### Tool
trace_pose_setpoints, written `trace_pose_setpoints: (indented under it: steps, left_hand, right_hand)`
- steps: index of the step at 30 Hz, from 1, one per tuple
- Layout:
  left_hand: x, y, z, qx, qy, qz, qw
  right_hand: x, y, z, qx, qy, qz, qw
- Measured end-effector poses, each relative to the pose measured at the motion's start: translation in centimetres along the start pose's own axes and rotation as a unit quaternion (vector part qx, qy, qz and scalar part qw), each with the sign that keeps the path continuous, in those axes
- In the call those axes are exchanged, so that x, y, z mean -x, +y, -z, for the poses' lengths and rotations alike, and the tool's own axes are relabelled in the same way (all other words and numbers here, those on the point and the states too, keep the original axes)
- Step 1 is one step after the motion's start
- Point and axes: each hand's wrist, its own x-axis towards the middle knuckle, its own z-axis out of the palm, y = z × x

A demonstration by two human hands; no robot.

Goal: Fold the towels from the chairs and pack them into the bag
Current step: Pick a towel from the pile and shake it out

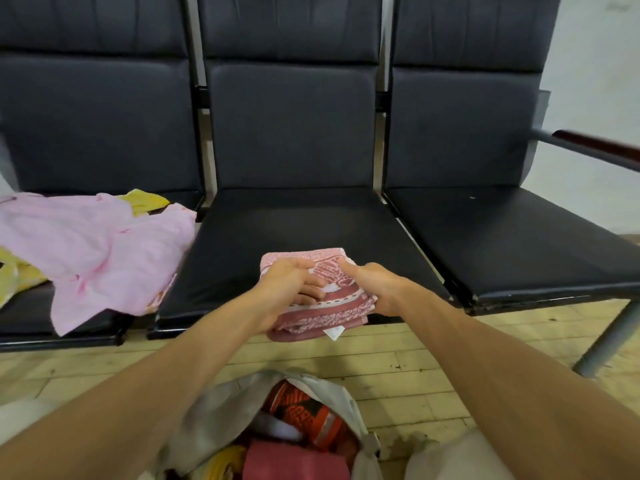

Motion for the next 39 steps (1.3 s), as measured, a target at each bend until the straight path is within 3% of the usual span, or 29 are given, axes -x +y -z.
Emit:
trace_pose_setpoints:
  steps: [4,7,10,15,17,20,22,26,30,34,39]
  left_hand:
    - [2.0,-0.4,4.4,-0.058,0.032,-0.021,0.998]
    - [3.2,0.2,6.6,-0.061,0.03,-0.039,0.997]
    - [3.8,1.4,8.5,-0.125,0.014,-0.118,0.985]
    - [5.2,1.3,10.4,-0.267,0.048,-0.316,0.909]
    - [5.4,0.8,10.8,-0.348,0.035,-0.379,0.857]
    - [6.4,-0.1,10.9,-0.513,0.009,-0.373,0.773]
    - [7.2,-0.7,10.6,-0.582,-0.032,-0.312,0.75]
    - [7.5,-1.2,10.5,-0.601,-0.129,-0.171,0.77]
    - [7.5,-1.3,10.6,-0.61,-0.12,-0.183,0.762]
    - [8.1,-1.0,10.8,-0.465,-0.103,-0.237,0.847]
    - [9.0,-0.6,11.6,-0.324,-0.078,-0.271,0.903]
  right_hand:
    - [1.0,-0.3,-1.1,0.149,0.058,0.101,0.982]
    - [2.3,-1.4,-1.8,0.317,0.083,0.203,0.923]
    - [3.8,-2.9,-2.8,0.361,0.06,0.276,0.889]
    - [7.9,-5.5,-4.8,0.432,-0.026,0.323,0.842]
    - [9.4,-6.0,-5.8,0.48,-0.067,0.327,0.811]
    - [11.2,-5.4,-7.6,0.556,-0.111,0.352,0.745]
    - [12.3,-4.6,-8.7,0.582,-0.126,0.365,0.716]
    - [12.9,-3.9,-9.0,0.604,-0.111,0.369,0.697]
    - [12.7,-4.1,-6.6,0.586,-0.085,0.329,0.735]
    - [12.0,-3.4,-3.9,0.546,-0.063,0.29,0.784]
    - [12.5,-3.1,-1.5,0.517,-0.053,0.277,0.808]
